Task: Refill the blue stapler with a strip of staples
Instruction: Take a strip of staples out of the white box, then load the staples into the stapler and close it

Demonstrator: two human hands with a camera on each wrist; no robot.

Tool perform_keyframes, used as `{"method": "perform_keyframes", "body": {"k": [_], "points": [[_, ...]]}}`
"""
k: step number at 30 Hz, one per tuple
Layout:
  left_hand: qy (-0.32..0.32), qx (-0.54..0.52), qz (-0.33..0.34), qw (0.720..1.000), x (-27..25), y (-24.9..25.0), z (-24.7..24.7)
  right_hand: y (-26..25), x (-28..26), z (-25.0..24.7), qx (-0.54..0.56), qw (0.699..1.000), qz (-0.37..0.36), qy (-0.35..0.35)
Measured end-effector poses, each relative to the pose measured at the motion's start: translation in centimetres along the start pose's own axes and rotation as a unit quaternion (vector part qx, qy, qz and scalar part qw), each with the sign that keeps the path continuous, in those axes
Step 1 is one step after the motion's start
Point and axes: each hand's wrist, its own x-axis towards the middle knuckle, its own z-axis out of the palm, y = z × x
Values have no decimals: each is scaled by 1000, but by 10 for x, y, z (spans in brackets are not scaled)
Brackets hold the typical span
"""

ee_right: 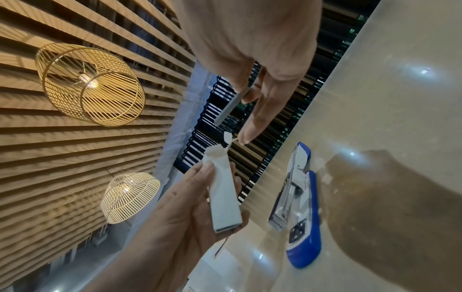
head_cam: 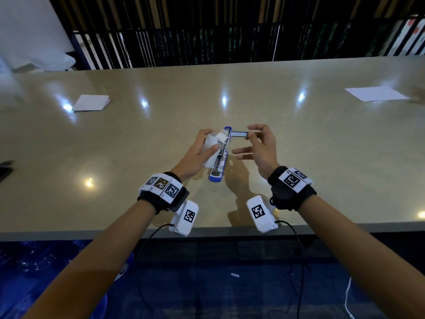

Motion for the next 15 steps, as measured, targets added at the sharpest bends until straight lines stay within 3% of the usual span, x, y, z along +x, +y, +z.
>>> {"method": "perform_keyframes", "body": {"k": [10,15], "points": [[59,110,9,992,0,14,12,-2,0,7,52,998,-18,6],[52,170,15,984,1,14,13,-5,-1,10,88,995,-30,-23]]}}
